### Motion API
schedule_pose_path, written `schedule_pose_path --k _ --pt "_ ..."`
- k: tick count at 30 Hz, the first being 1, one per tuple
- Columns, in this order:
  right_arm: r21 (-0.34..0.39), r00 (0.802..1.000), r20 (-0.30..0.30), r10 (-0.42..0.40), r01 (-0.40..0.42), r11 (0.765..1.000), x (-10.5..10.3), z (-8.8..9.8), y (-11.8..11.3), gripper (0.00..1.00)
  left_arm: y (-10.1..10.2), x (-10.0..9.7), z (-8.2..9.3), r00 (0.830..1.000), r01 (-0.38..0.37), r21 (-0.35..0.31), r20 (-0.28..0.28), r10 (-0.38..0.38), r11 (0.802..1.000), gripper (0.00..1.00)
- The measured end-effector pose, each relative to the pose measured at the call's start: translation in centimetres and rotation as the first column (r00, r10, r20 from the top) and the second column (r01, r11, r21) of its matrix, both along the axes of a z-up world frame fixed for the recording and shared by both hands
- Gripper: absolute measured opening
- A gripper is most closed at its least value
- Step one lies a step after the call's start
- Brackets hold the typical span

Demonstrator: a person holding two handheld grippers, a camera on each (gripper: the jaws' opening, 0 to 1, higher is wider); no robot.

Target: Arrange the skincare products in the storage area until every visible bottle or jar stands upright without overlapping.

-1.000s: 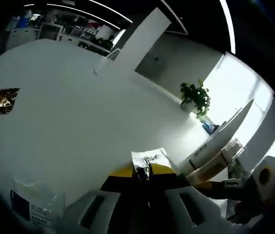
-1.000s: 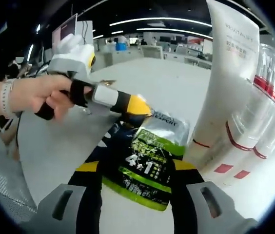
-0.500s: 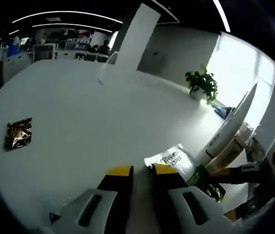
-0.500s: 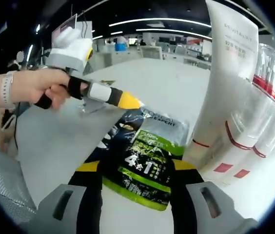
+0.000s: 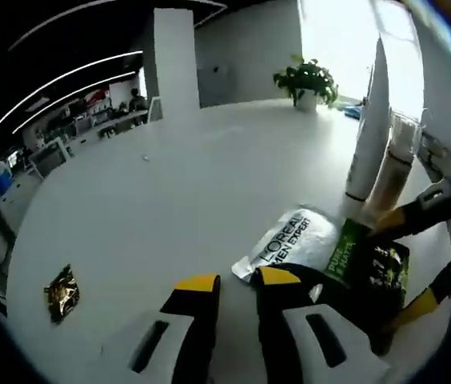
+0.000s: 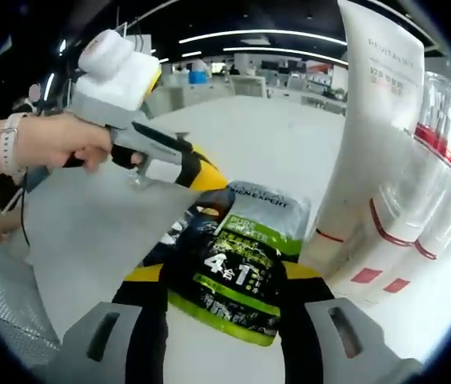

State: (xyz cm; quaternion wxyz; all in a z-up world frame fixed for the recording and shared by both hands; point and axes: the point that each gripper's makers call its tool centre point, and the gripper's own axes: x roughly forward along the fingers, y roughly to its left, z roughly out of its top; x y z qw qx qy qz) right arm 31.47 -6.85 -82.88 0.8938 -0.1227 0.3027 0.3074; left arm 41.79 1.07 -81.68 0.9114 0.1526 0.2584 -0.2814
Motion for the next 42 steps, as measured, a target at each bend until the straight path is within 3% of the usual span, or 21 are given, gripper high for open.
schedule_pose_path --k 3,5,8,13,19,26,33,37,38,40,42 --pt "-0.001 1.000 0.000 0.001 -0.001 1.000 0.0 0.0 0.0 0.55 0.1 0.0 0.1 1.000 -0.014 -0.009 -0.006 0.014 1.000 0.21" --pt "-0.002 1.000 0.000 0.002 -0.002 1.000 -0.1 0.0 0.0 0.55 -0.5 -0.1 0.1 0.998 -0.043 -0.117 -0.055 0.037 0.992 0.23" --pt "-0.002 1.000 0.001 0.001 -0.001 1.000 0.0 0.0 0.0 0.55 -0.1 0.0 0.7 0.999 -0.036 -0.082 -0.018 0.035 0.996 0.24" --pt "-0.002 1.000 0.001 0.001 -0.001 1.000 0.0 0.0 0.0 0.55 0.6 -0.3 2.4 0.999 -0.050 -0.101 -0.007 0.050 0.994 0.28" --pt "-0.006 1.000 -0.003 0.002 -0.002 1.000 0.0 0.0 0.0 0.55 1.3 -1.7 4.4 0.997 -0.071 -0.156 0.008 0.073 0.985 0.31" --pt "-0.001 1.000 -0.006 0.001 -0.001 1.000 0.1 0.1 0.0 0.55 1.6 -5.0 7.5 0.997 -0.074 -0.222 0.009 0.078 0.972 0.35" --pt "0.000 1.000 -0.011 0.004 -0.004 1.000 0.1 0.2 0.0 0.55 2.2 -7.2 8.9 0.994 -0.099 -0.272 0.010 0.106 0.957 0.36" --pt "0.013 1.000 0.000 0.003 -0.003 1.000 0.2 1.2 0.1 0.56 1.7 -8.4 9.5 0.995 -0.091 -0.269 0.016 0.098 0.959 0.39" --pt "0.017 1.000 0.007 0.009 -0.009 1.000 0.3 1.7 0.2 0.57 1.4 -8.6 9.8 0.997 -0.055 -0.284 0.030 0.066 0.957 0.40" --pt "0.016 0.999 0.019 0.032 -0.033 0.999 0.2 2.3 0.5 0.60 1.6 -8.6 10.2 0.997 -0.067 -0.339 0.022 0.079 0.938 0.41" --pt "0.007 0.998 0.025 0.061 -0.062 0.998 -0.2 2.8 0.8 0.62 2.0 -8.6 10.3 0.995 -0.080 -0.346 0.021 0.093 0.935 0.44"
